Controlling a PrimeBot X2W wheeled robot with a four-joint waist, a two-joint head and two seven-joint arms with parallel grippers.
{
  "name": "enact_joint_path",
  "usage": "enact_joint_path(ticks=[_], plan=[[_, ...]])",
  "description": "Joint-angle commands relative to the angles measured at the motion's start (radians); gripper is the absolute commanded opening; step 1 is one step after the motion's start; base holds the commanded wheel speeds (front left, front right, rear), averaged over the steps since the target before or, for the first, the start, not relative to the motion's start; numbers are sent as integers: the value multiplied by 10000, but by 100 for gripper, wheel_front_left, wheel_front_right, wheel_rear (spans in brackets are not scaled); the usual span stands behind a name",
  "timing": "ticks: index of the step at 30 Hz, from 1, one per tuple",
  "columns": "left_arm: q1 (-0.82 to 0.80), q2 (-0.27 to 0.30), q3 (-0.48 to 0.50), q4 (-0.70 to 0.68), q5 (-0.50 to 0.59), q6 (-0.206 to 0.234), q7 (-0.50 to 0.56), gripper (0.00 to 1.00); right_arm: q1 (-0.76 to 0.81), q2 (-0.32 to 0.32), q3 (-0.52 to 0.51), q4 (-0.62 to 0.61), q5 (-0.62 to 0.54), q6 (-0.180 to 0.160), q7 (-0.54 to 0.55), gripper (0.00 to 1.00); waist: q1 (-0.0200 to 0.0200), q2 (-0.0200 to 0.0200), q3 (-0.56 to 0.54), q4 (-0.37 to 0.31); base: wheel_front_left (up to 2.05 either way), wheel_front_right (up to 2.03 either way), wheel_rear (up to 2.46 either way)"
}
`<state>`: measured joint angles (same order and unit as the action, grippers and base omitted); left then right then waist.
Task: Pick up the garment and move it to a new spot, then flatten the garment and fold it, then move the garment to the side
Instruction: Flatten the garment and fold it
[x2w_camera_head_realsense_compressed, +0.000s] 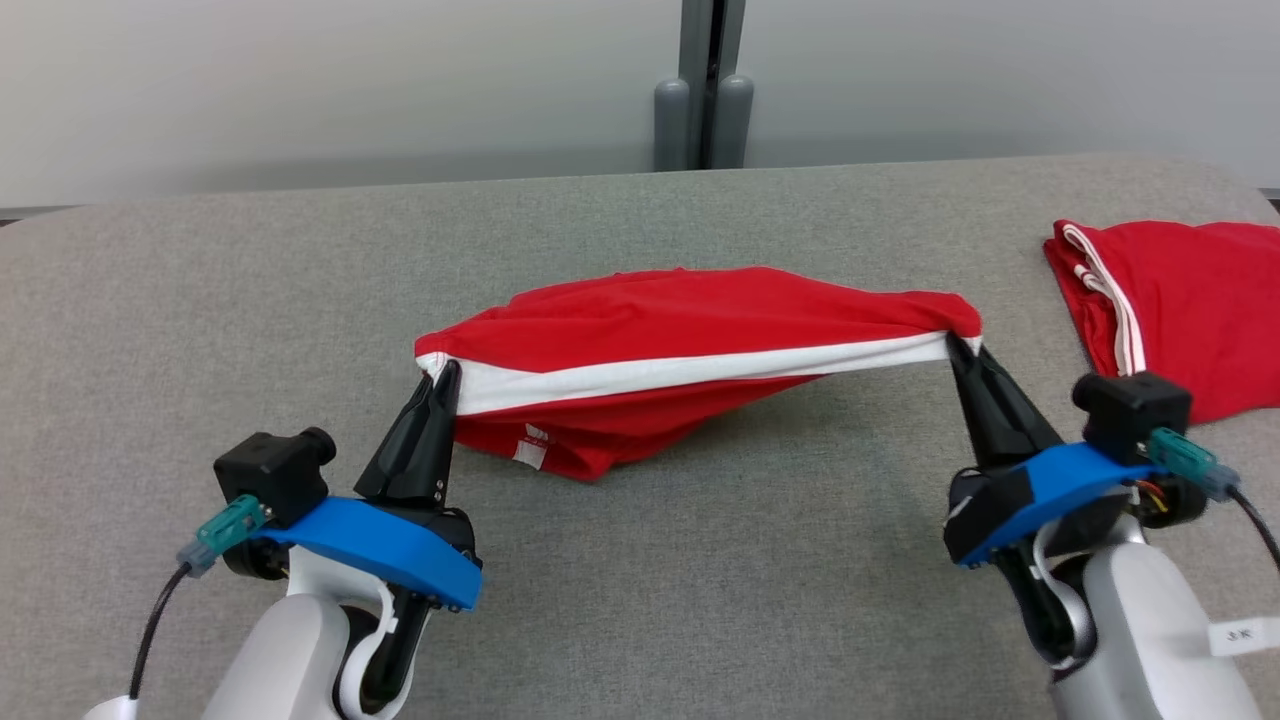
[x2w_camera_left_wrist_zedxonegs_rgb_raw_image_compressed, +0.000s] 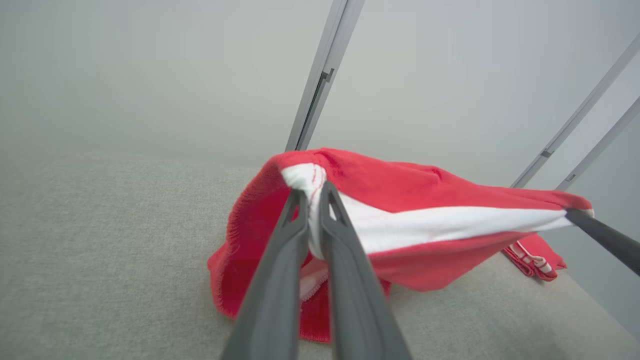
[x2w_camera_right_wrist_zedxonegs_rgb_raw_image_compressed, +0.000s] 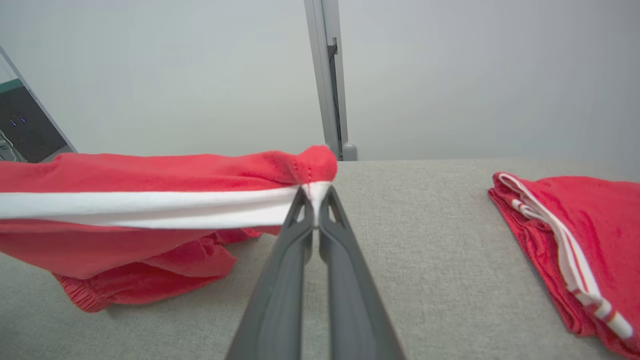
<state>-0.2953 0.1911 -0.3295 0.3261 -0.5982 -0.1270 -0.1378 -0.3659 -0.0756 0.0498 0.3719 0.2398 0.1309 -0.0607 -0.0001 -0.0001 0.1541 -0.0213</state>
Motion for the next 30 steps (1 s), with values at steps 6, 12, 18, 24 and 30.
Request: enact_joint_path(ticks=[6,12,18,24,30], plan=[[874,547,184,-3004,-701,206,1442,0,1633,-25,-717,-3719,-355,-2,1532,0,1,1,-297,-374,0,0,0],[1070,891,290,-5873,-1455,621,2925,0,2380,64,-867,-7172,-592,0,2854,0,1,1,-337,-658,0,0,0],[213,1173,334,-7552,-2183,1011,4512,0,1714,-359,-908,-9099,-747,0,3733,0,1,1,-121,-885,0,0,0],[-1122,1403,472,-7354,-2661,1317,5755,0,256,-877,-612,-8697,-371,0,4457,0,1,1,553,-1084,0,0,0],[-3010,1609,530,-6004,-2212,1215,6127,0,-2140,-1309,-178,-6320,159,0,4405,0,1,1,1716,-1240,0,0,0]])
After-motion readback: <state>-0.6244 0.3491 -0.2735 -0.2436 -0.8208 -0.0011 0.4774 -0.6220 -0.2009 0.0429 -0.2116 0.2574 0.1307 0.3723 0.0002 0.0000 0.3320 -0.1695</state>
